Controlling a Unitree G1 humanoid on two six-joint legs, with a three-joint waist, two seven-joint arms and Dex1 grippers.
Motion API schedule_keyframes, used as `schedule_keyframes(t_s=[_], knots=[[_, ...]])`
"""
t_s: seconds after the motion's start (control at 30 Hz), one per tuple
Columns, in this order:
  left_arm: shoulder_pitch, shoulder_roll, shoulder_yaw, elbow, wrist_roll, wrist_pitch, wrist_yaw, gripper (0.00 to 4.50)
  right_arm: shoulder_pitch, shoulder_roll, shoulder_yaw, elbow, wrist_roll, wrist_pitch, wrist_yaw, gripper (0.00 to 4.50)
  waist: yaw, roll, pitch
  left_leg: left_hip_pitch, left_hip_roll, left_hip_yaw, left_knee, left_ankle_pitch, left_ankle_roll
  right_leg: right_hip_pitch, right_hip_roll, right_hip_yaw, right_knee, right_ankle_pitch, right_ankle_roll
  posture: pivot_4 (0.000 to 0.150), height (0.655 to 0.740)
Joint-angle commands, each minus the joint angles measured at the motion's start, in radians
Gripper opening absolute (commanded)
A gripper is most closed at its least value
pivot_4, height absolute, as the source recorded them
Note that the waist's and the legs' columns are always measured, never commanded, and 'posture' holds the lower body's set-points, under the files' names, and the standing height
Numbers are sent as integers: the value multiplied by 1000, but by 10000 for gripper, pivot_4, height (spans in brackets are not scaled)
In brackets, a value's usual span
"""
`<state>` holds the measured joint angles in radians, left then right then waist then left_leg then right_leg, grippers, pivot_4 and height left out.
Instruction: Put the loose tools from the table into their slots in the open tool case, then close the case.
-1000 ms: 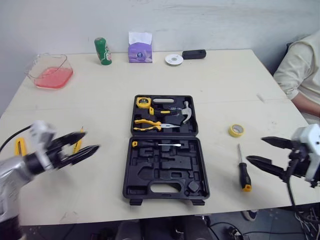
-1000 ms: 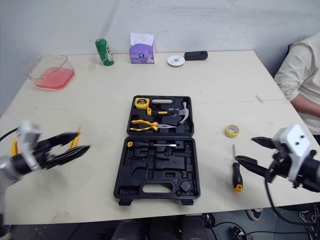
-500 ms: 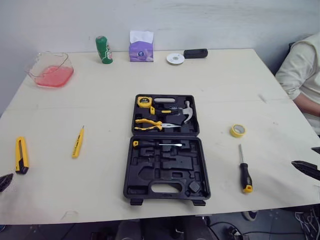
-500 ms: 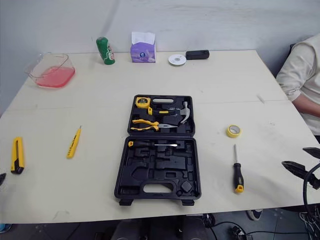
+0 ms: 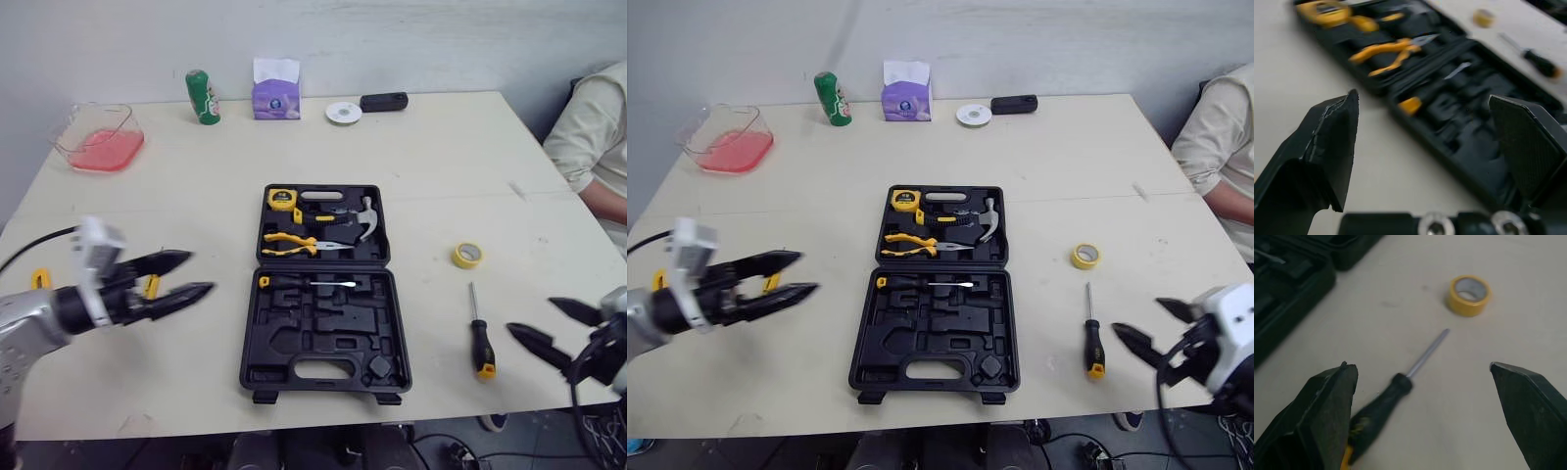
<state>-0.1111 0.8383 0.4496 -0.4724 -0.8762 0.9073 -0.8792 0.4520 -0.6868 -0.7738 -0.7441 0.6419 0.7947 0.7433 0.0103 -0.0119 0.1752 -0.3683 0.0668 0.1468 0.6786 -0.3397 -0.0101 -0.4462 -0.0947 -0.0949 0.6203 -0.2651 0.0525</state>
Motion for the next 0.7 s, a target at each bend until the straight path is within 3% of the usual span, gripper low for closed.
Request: schedule_keyframes(t_s=[0.03,0.23,0.33,0.53,0.63,0.7], knots=[[-121,-7,-92,-50,-95,18,-16,44513,16,92,13,-193,71,114,-203,45000,-8,-1,0,0,0,0,0,0,-1,0,0,1,0,0,0,1500,7244],[-309,-41,-317,-24,-67,-49,-145,44513,-5,257,213,-303,58,219,-569,45000,-14,-2,0,1,-3,0,1,2,1,1,5,2,0,0,0,1500,7244],[-422,-116,-441,41,-19,-109,-220,44513,-21,310,333,-296,-23,270,-704,45000,-11,-2,0,0,-4,0,2,3,2,1,11,5,0,0,0,1500,7244],[-494,-191,-535,119,50,-166,-267,44513,-39,331,426,-246,-115,278,-784,45000,-19,-2,0,0,-3,0,2,3,3,0,16,9,0,0,0,1500,7244],[-530,-209,-576,158,85,-204,-318,45000,-47,397,410,-220,-135,259,-826,36168,-15,-3,0,1,-2,-2,2,4,1,0,19,9,0,-1,-1,1500,7244],[-550,-222,-593,181,105,-221,-332,45000,-40,420,412,-227,-136,250,-831,26435,-9,-5,-1,0,-1,-3,2,4,0,0,20,7,0,-1,-2,1500,7244]])
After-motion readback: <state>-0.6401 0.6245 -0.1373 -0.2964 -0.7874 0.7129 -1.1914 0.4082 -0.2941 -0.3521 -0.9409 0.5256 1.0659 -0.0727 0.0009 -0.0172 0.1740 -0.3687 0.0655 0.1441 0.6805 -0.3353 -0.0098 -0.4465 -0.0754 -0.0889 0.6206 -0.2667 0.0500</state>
